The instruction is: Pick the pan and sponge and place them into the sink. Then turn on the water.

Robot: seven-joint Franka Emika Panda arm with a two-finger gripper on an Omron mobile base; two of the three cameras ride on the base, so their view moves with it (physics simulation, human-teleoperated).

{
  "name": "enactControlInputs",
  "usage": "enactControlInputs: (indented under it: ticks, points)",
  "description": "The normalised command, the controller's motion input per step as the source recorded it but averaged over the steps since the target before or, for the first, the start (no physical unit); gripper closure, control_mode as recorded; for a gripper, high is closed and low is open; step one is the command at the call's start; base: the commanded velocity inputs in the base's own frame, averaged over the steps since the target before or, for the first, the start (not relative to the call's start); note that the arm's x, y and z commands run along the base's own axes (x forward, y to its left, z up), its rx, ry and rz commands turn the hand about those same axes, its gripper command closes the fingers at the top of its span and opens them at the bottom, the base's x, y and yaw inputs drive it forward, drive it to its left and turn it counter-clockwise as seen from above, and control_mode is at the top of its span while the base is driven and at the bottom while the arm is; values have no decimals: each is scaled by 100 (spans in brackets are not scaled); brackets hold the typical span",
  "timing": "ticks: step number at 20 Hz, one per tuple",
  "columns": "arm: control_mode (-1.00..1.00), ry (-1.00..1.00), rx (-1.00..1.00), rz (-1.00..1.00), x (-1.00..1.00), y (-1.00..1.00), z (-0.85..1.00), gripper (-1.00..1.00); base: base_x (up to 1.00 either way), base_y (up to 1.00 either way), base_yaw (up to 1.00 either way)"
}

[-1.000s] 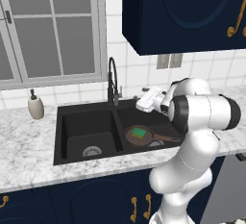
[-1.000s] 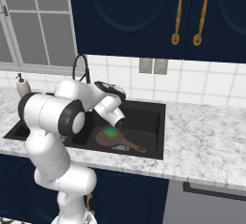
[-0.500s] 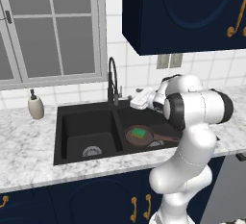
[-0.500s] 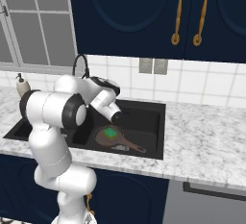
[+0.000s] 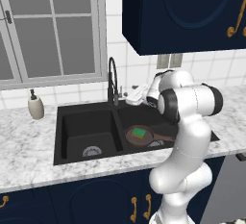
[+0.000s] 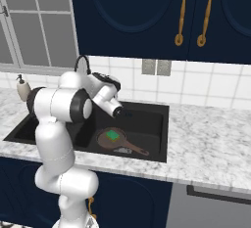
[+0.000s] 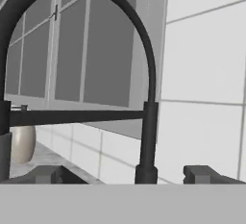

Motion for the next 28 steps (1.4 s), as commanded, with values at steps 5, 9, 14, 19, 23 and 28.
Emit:
enactControlInputs:
  ticks: [5,9,14,19,23,28]
  points:
    - [-100,0,-10,0,43,0,-29,-100,0,0,0]
    - [-100,0,-2,-1,45,0,-23,-100,0,0,0]
    - [-100,0,0,-5,53,0,-5,-100,0,0,0]
    - [-100,0,0,-5,45,0,-14,-100,0,0,0]
    - [-100,0,0,-4,28,1,-22,-100,0,0,0]
    - [-100,0,0,-2,26,10,-18,-100,0,0,0]
